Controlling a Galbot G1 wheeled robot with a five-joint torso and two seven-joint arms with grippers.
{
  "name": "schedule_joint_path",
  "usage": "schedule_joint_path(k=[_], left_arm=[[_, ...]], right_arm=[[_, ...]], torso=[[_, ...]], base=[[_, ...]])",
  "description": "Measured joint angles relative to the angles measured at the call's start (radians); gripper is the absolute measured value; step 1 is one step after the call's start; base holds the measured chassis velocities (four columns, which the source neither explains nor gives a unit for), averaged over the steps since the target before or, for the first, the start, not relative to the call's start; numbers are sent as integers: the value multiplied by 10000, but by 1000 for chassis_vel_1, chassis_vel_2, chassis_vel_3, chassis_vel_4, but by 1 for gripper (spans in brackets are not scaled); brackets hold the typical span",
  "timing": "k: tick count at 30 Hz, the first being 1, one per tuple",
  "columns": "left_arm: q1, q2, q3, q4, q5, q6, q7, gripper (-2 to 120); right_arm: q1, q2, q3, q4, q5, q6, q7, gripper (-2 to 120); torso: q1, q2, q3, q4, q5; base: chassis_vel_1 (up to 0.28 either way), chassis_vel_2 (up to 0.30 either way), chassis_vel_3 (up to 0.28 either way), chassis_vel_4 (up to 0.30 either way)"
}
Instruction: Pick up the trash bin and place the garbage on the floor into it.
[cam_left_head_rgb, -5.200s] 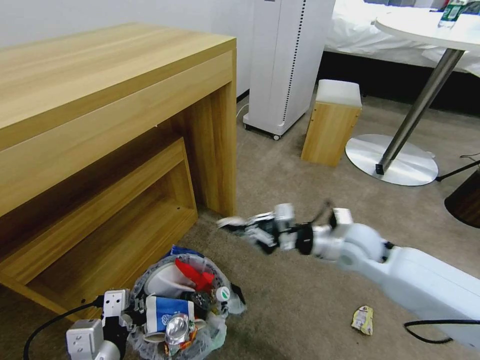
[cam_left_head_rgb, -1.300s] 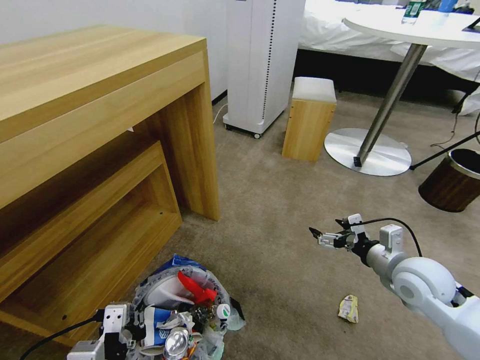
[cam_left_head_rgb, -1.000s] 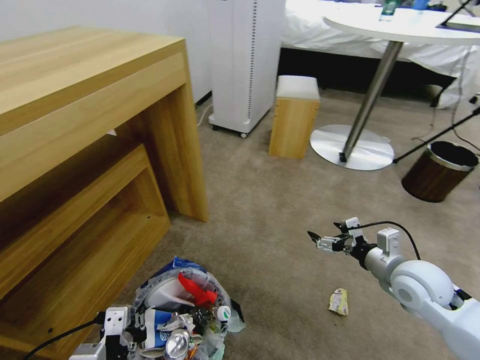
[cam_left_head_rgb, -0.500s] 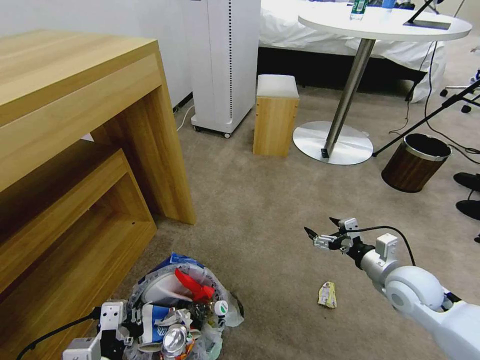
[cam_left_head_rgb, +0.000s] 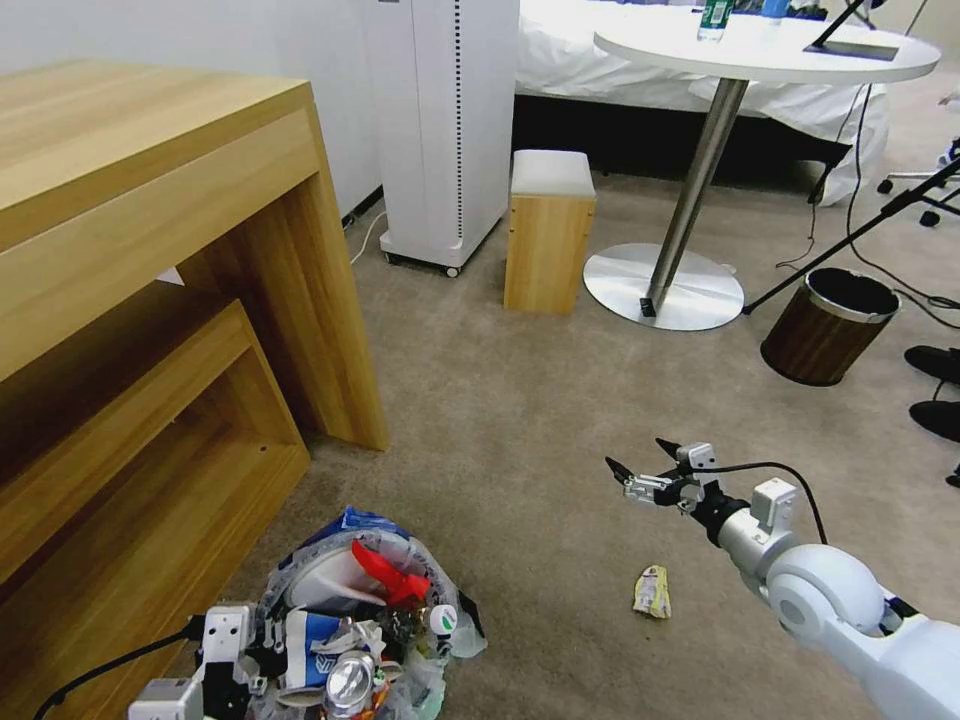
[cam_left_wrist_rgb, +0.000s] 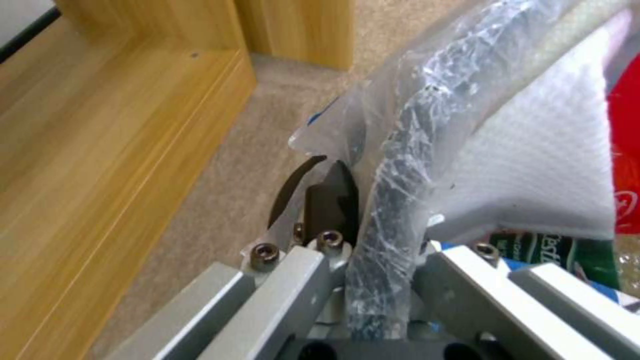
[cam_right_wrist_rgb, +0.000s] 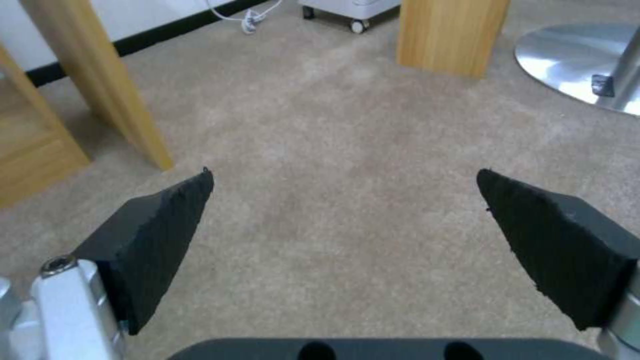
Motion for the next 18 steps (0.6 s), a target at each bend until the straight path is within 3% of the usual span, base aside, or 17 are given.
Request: schedule_joint_path(k=[7, 11, 18], left_arm=[[-33, 171, -99, -1, -139, -6, -15, 0], [-86, 121, -13, 41, -140, -8, -16, 0], [-53, 121, -24, 99, -86, -8, 23, 0]], right_arm=[[130, -19, -161, -168, -336, 438, 37, 100], [182, 20, -308, -390, -1268, 627, 280, 100], [101, -125, -1122, -257, -2135, -871, 1358, 100]], torso=[[0, 0, 1, -1, 2], [2, -2, 4, 0, 8], [-2, -1, 0, -2, 0]], base=[[-252, -37, 248, 31], [-275, -92, 251, 84], [-37, -64, 21, 42]])
